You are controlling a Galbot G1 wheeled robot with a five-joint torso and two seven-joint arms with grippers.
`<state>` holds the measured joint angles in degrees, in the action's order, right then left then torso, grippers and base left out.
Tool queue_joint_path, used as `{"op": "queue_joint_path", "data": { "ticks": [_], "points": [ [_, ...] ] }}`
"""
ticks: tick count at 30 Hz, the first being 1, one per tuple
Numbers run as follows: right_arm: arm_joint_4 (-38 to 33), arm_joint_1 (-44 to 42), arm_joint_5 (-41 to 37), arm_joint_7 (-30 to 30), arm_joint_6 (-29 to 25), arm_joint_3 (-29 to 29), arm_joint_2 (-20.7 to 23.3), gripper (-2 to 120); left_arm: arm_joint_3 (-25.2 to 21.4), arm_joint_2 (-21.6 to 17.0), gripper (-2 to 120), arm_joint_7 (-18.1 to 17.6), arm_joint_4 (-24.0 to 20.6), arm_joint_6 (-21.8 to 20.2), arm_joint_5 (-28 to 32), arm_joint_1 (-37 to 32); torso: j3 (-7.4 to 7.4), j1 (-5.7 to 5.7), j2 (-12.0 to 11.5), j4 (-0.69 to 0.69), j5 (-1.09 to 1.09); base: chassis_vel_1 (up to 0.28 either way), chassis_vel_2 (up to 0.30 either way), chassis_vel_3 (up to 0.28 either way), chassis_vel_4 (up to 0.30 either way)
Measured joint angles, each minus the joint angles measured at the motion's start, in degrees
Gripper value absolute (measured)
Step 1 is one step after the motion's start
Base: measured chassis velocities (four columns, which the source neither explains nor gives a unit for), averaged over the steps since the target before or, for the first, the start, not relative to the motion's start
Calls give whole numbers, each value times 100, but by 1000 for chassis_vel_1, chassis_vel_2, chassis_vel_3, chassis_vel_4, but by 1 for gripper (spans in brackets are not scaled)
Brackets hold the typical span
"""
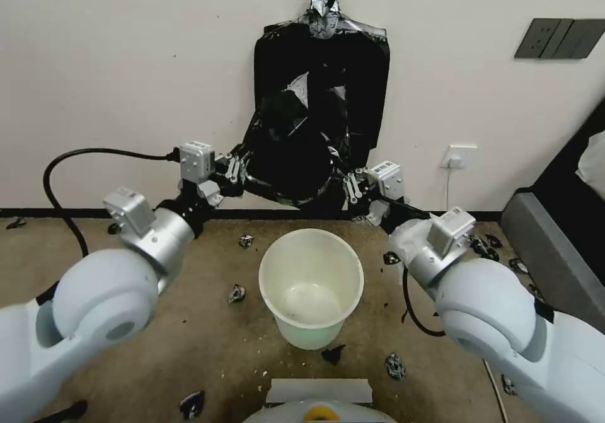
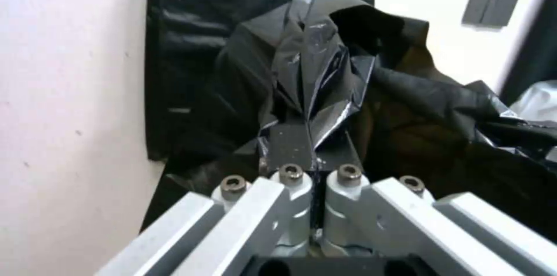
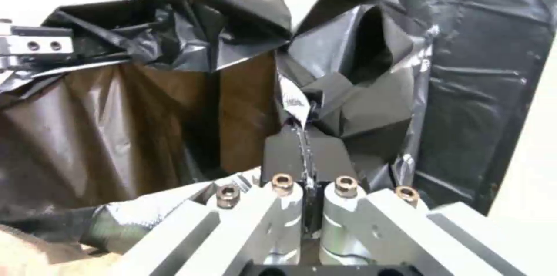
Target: Place a trash bag onto the trash bin.
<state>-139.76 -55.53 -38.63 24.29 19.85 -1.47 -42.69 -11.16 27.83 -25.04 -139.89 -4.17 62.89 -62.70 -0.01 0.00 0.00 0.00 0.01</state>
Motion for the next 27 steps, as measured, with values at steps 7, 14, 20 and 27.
{"op": "queue_joint_path", "data": {
  "ticks": [7, 14, 20, 27],
  "points": [
    [-359, -605, -620, 345, 265, 335, 80, 0, 28, 63, 0, -61, -181, -120, 248, -203, 0, 0, 0, -1, 0, 0, 0, 0, 0],
    [-371, -1333, -1124, 585, 412, 652, 125, 0, -112, 175, 0, -63, -343, -268, 345, -924, 0, 0, 0, 0, 0, 0, 0, 0, 0],
    [-367, -1664, -1130, 599, 431, 931, 196, 0, 135, 490, 0, -48, -250, -297, 317, -966, 0, 0, 0, 0, 0, 0, 0, 0, 0],
    [-358, -2098, -1102, 568, 431, 1310, 299, 0, 406, 911, 0, -109, -92, -365, 288, -1058, 0, 0, 0, -1, 0, 0, 0, 0, 0]
  ]
}}
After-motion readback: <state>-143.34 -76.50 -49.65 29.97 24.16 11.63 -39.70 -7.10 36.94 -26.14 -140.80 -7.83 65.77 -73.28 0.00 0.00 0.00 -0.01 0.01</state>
